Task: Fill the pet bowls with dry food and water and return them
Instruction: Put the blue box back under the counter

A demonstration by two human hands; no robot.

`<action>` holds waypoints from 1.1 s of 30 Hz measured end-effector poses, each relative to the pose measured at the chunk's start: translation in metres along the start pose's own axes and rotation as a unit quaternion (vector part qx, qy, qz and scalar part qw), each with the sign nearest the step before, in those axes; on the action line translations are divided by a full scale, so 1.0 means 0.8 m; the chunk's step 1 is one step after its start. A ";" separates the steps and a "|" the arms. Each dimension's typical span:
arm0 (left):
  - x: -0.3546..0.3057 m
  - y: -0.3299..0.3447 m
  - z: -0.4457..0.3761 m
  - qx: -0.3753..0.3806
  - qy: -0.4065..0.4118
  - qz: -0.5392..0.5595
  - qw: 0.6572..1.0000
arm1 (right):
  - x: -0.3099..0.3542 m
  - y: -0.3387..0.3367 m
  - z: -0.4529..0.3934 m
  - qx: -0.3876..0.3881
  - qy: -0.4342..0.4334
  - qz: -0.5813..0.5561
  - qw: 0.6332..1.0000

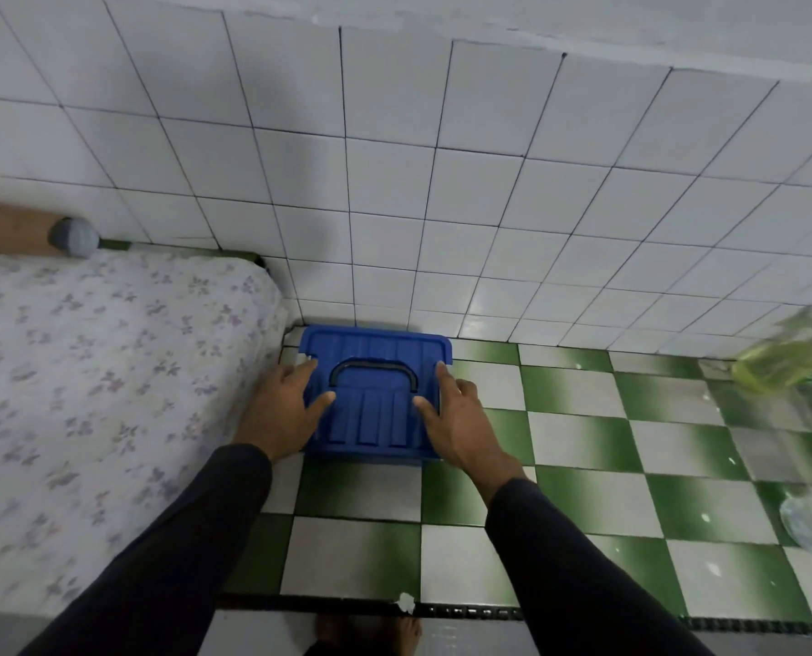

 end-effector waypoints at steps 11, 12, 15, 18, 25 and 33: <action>0.034 0.031 -0.021 0.010 -0.019 0.020 1.000 | -0.005 0.017 -0.027 -0.032 0.010 -0.004 0.999; 0.033 0.033 -0.023 0.008 -0.022 0.023 0.999 | -0.006 0.018 -0.029 -0.040 0.007 0.003 0.999; 0.031 0.037 -0.028 -0.005 -0.027 0.033 0.999 | -0.008 0.022 -0.034 -0.054 0.006 0.018 0.998; 0.033 0.042 -0.031 -0.021 -0.025 0.048 0.998 | -0.010 0.026 -0.036 -0.063 0.007 0.020 0.998; 0.048 0.052 -0.035 -0.035 -0.027 0.067 0.997 | -0.013 0.033 -0.037 -0.085 0.005 -0.017 0.996; 0.058 0.058 -0.045 -0.046 0.008 0.107 0.993 | -0.013 0.033 -0.045 -0.082 -0.001 -0.035 0.996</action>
Point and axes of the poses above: each hand's wrist, its own z-axis away from the middle knuckle, its own y-axis out of the palm, x = y × z, the point moved 5 cm from there along -z, towards the middle knuckle, and after that the axes turned 8 degrees about y, right-handed, at the moved point
